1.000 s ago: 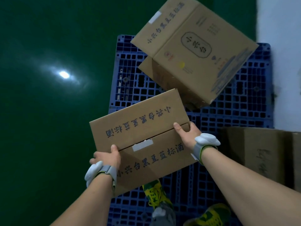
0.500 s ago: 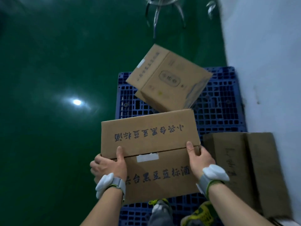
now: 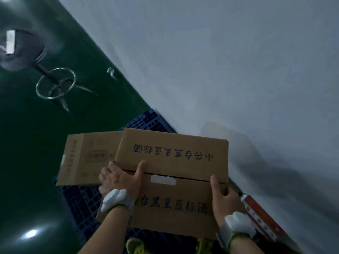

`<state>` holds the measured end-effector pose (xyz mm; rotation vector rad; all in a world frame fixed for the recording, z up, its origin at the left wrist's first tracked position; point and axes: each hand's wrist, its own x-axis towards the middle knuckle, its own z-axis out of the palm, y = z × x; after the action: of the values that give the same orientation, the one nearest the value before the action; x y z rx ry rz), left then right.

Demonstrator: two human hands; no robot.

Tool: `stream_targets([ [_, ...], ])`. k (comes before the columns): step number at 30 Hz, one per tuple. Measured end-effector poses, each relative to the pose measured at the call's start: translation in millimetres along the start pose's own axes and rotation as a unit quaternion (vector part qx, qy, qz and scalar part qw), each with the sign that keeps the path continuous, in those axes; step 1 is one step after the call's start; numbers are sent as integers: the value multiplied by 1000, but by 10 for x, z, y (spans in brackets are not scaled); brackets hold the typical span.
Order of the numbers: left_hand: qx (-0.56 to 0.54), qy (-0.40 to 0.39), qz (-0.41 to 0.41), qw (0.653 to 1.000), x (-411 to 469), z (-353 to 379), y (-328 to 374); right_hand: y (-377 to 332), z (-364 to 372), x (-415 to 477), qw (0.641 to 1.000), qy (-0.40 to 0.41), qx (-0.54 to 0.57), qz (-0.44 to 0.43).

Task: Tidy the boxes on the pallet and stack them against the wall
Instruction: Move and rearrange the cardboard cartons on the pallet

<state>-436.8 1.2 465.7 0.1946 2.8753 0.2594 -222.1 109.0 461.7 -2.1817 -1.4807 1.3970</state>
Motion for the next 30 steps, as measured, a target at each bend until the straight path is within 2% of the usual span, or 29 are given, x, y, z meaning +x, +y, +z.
stream_targets([
  [2,11,-33,74,997,-4,212,472,95,-241,205,998,60,1,29],
  [6,20,-54,166,984,43,599,983,266,-350,425,992,97,10,86],
  [9,27,-98,236,966,114,932,1220,463,-263,532,979,144,45,135],
  [13,34,-107,298,948,192,1187,1319,655,-103,544,962,189,101,170],
  [17,30,-130,330,935,145,1472,1410,809,-49,665,941,236,123,207],
  [20,29,-126,339,932,121,1677,1463,909,-22,805,939,243,125,207],
  [30,27,-111,374,920,169,2269,1606,1333,122,1100,940,205,172,214],
])
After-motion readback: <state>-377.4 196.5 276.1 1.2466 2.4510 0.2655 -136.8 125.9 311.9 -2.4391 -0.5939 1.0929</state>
